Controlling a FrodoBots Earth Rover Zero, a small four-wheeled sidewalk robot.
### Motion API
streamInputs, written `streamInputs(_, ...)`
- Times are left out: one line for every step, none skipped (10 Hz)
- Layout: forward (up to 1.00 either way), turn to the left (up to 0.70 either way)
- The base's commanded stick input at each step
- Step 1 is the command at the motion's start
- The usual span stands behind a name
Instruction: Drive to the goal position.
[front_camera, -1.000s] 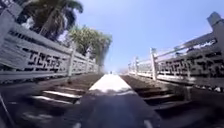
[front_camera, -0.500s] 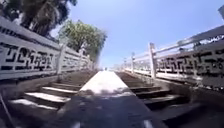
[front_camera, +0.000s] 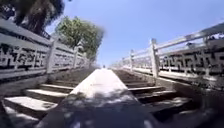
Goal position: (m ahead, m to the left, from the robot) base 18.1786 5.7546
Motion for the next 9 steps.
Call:
streamInputs(0.7, 0.1)
streamInputs(0.7, 0.14)
streamInputs(0.7, 0.14)
streamInputs(0.7, 0.08)
streamInputs(0.7, 0.0)
streamInputs(0.7, 0.0)
streamInputs(0.7, 0.0)
streamInputs(0.7, 0.0)
streamInputs(0.7, 0.0)
